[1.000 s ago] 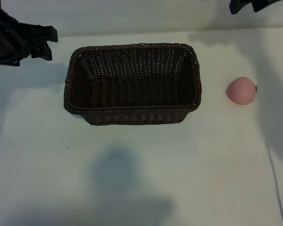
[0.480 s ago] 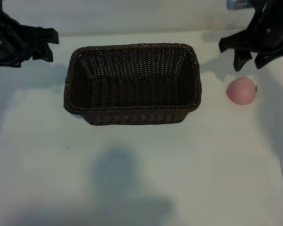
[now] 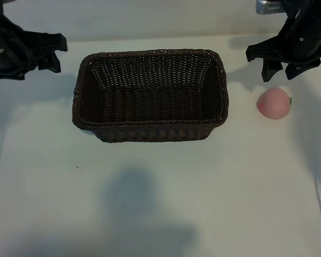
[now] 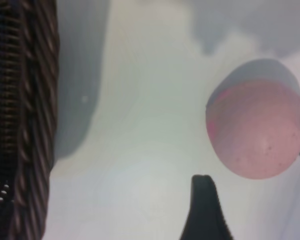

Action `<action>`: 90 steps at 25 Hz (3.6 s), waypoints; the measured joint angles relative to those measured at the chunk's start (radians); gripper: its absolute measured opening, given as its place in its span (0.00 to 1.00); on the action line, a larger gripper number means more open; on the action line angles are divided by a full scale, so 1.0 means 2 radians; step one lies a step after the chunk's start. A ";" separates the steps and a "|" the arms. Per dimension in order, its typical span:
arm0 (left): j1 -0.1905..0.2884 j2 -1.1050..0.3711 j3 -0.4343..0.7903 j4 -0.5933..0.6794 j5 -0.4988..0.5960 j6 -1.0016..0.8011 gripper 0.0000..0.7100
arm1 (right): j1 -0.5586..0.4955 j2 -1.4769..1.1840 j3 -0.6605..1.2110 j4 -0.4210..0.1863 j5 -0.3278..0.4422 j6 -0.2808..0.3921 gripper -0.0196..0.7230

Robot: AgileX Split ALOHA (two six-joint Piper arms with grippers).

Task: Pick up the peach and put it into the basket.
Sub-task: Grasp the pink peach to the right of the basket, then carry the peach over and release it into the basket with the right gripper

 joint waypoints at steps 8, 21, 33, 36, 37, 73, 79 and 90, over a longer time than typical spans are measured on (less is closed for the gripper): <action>0.000 0.008 0.001 0.000 0.007 -0.003 0.83 | 0.000 0.010 0.015 0.000 -0.032 0.000 0.67; 0.000 0.008 0.001 0.001 0.015 -0.003 0.83 | 0.000 0.032 0.075 -0.031 -0.126 0.010 0.66; 0.000 0.008 0.001 0.001 0.015 -0.003 0.83 | 0.000 0.073 0.075 -0.057 -0.139 0.027 0.44; 0.000 0.008 0.001 0.001 0.015 -0.003 0.83 | 0.000 0.073 0.072 -0.057 -0.135 0.027 0.18; 0.000 0.008 0.001 0.001 0.015 -0.003 0.83 | 0.000 0.072 0.071 -0.057 -0.132 0.027 0.13; 0.000 0.008 0.001 0.001 0.015 -0.006 0.83 | 0.166 -0.019 -0.076 0.019 0.005 0.000 0.08; 0.000 0.008 0.001 0.001 0.015 -0.006 0.83 | 0.184 -0.015 -0.076 0.019 -0.053 0.000 0.08; 0.000 0.008 0.001 0.001 0.015 -0.004 0.83 | 0.184 0.090 -0.076 0.031 -0.106 0.000 0.08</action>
